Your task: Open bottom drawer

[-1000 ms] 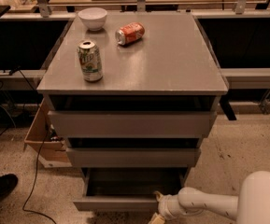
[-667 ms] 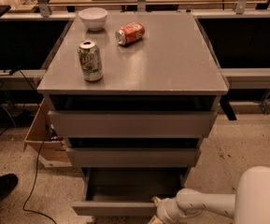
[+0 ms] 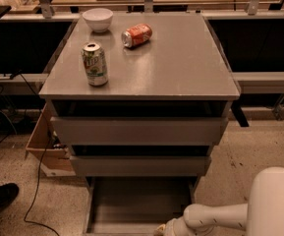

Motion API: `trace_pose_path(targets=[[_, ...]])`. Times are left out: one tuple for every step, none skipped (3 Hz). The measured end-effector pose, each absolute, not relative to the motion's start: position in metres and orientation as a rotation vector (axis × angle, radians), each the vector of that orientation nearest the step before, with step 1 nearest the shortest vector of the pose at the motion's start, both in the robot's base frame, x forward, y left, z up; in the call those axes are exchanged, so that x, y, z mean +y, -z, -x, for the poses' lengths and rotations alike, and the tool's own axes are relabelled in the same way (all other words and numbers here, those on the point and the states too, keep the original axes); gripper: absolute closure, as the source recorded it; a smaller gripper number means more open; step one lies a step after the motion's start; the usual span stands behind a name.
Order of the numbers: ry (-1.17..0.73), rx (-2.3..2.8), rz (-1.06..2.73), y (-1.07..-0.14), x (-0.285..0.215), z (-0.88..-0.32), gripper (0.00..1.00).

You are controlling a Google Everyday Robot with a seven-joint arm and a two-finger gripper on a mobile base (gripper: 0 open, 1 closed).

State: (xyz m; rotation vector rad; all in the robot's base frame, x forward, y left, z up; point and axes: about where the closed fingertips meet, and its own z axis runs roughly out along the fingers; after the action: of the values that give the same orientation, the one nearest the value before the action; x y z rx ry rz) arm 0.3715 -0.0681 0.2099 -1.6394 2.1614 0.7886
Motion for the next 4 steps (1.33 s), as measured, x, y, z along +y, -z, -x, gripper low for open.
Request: trace_pose_path(targets=[[-0.816, 2.176, 1.649, -0.219, -0.067, -0.355, 0.08], [-0.816, 2.188, 1.623, -0.229, -0.073, -0.348, 0.00], [-0.788, 2.201, 1.587, -0.237, -0.084, -0.348, 0.00], [-0.752, 2.199, 1.539, -0.247, -0.100, -0.357, 0.00]])
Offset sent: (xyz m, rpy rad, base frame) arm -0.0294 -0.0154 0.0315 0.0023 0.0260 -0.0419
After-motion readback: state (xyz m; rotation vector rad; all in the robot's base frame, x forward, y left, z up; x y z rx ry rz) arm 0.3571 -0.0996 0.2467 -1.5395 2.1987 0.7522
